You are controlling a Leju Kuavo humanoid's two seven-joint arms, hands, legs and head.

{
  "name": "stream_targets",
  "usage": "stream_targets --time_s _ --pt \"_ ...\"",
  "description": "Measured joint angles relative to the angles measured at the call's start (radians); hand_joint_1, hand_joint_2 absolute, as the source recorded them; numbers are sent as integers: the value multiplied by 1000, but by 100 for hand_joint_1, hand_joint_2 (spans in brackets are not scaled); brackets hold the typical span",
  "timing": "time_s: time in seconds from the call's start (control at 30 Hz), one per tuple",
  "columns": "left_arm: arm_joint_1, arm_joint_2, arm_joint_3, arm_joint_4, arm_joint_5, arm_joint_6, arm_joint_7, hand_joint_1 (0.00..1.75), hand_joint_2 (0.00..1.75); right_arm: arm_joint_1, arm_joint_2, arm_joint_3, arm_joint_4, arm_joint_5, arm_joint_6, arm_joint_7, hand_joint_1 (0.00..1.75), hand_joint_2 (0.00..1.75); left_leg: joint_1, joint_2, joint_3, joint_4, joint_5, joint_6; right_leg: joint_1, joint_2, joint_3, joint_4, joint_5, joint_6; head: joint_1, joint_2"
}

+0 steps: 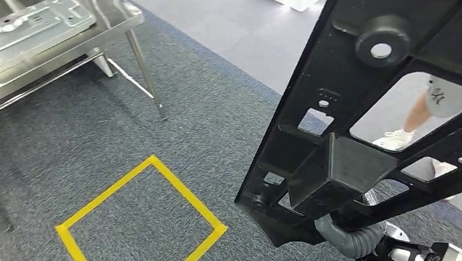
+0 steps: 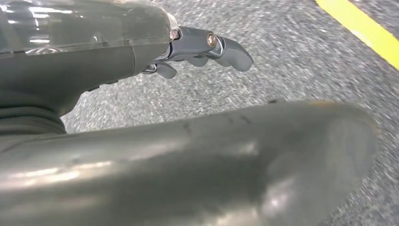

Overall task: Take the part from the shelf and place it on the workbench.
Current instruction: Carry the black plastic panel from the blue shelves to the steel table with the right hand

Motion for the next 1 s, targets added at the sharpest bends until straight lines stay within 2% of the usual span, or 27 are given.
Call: stream_targets --time_s 0.03,0.07,0.1,0.13,0.17,0.2,0.23,0.3,0.33,0.37,0.4,0.43,0.47,0.5,0.53,0.6,0.63,0.67,0.73,0.77,0.8,0.83,0.87,0.9,0.93,0.97,1.0 --pt "1 0 0 0 0 0 0 0 0 0 0 0 0 0 0 0 175 175 1 -13 2 0 -1 -1 1 17 26 -70 41 -5 0 0" --pt "1 -1 0 0 0 0 0 0 0 0 0 -1 0 1 0 0 175 175 0 -25 2 1 -2 -4 1 40 52 -133 70 -11 0 0" --pt "0 -2 0 0 0 -1 0 0 0 0 0 -1 0 1 0 0 175 175 1 -37 1 2 -2 -8 2 59 70 -180 87 -14 0 0" --pt "0 -3 0 0 0 -1 0 0 0 -1 0 -1 -1 2 0 0 175 175 4 -47 -2 2 -2 -13 3 73 79 -203 91 -17 0 0" --pt "0 -4 0 0 0 -2 0 0 0 -2 0 -1 -1 3 1 0 175 175 6 -57 -5 2 -2 -19 5 72 82 -208 88 -19 0 0" --pt "2 -4 0 0 0 -3 0 0 0 -4 1 -1 -1 3 2 0 175 175 8 -67 -6 -1 -1 -26 5 62 85 -213 89 -21 0 0" --pt "3 -4 0 0 0 -3 0 0 0 -6 1 -1 -1 4 2 0 175 175 8 -63 -6 1 -3 -32 4 50 90 -220 91 -26 0 0" --pt "3 -3 0 0 0 -3 0 0 0 -10 4 -1 -1 5 2 0 175 175 4 -18 -25 44 -31 -42 -1 24 103 -235 93 -35 -1 0" --pt "2 -3 0 0 0 -3 0 0 0 -10 6 -2 -1 5 3 -1 175 175 6 15 -50 96 -58 -47 -1 9 107 -238 92 -39 -1 0" --pt "0 -3 0 0 0 -3 0 0 0 -10 7 -2 -1 5 3 0 175 175 8 37 -83 160 -87 -52 -1 -6 110 -239 90 -41 -2 0" --pt "-1 -3 0 0 0 -3 0 0 0 -10 8 -2 -1 5 4 0 175 175 12 47 -116 222 -110 -56 0 -21 112 -238 87 -42 -2 0" --pt "0 -3 0 0 0 -3 0 0 0 -10 8 -2 0 6 5 0 175 175 17 52 -138 259 -116 -61 0 -35 114 -238 85 -42 -2 0" --pt "2 -2 0 0 0 -3 0 0 0 -10 8 -2 0 6 6 0 175 175 21 56 -141 262 -104 -65 -1 -48 116 -237 81 -40 -2 0" --pt "4 -2 0 0 0 -3 0 0 0 -10 8 -2 0 6 7 0 175 175 24 62 -125 226 -75 -68 -3 -61 120 -236 78 -37 -2 0" --pt "5 -2 0 0 0 -4 0 0 0 -10 8 -2 0 6 8 0 175 175 26 75 -95 165 -40 -70 -4 -72 124 -234 73 -34 -2 0" --pt "3 -2 0 0 1 -4 -3 0 0 -11 8 -2 0 7 10 1 175 175 21 113 -35 46 2 -64 -1 -94 132 -230 63 -22 -2 0" --pt "2 -2 0 0 2 -3 -4 0 0 -12 9 -2 0 8 10 1 175 175 19 124 -21 17 6 -57 2 -102 135 -228 59 -16 -1 0" --pt "2 -1 1 0 2 -3 -6 0 0 -14 9 -2 0 11 10 2 175 175 14 126 -18 6 2 -48 4 -111 137 -228 56 -10 -1 0" --pt "5 -1 2 0 2 -3 -7 0 0 -16 11 -2 0 16 9 3 175 175 14 105 -18 2 4 -34 2 -122 144 -228 51 2 -1 0" --pt "7 -1 3 0 2 -3 -7 0 0 -17 12 -1 0 17 8 4 175 175 15 95 -16 -1 5 -27 -1 -110 144 -220 42 7 -1 0" --pt "7 -1 4 0 2 -3 -7 0 0 -17 13 -2 0 17 7 4 175 175 17 88 -14 -4 7 -21 -4 -87 135 -194 24 11 -1 0" --pt "6 -1 5 0 2 -3 -6 0 0 -17 14 -2 0 17 6 5 175 175 19 80 -11 -7 9 -15 -6 -58 114 -146 -4 13 -1 0" --pt "5 -1 5 0 2 -4 -6 0 0 -16 14 -2 0 17 4 7 175 175 18 73 -11 -7 9 -12 -6 -30 84 -84 -35 14 0 0" --pt "4 -1 6 0 2 -5 -6 0 0 -14 15 -2 0 16 1 9 175 175 16 66 -11 -6 9 -9 -5 -16 45 -14 -63 13 0 0" --pt "4 -1 7 0 3 -7 -6 0 0 -13 16 -2 0 15 -2 12 175 175 14 59 -11 -6 8 -8 -4 -9 13 40 -77 12 0 0" --pt "5 -1 8 0 4 -9 -6 0 0 -12 16 -2 1 12 -4 15 175 175 12 52 -11 -5 7 -7 -4 -7 -6 62 -71 9 0 0" --pt "6 -1 10 0 5 -12 -6 0 0 -12 17 -3 2 9 -6 18 175 175 9 45 -9 -4 6 -7 -3 -6 -7 46 -46 5 0 0"
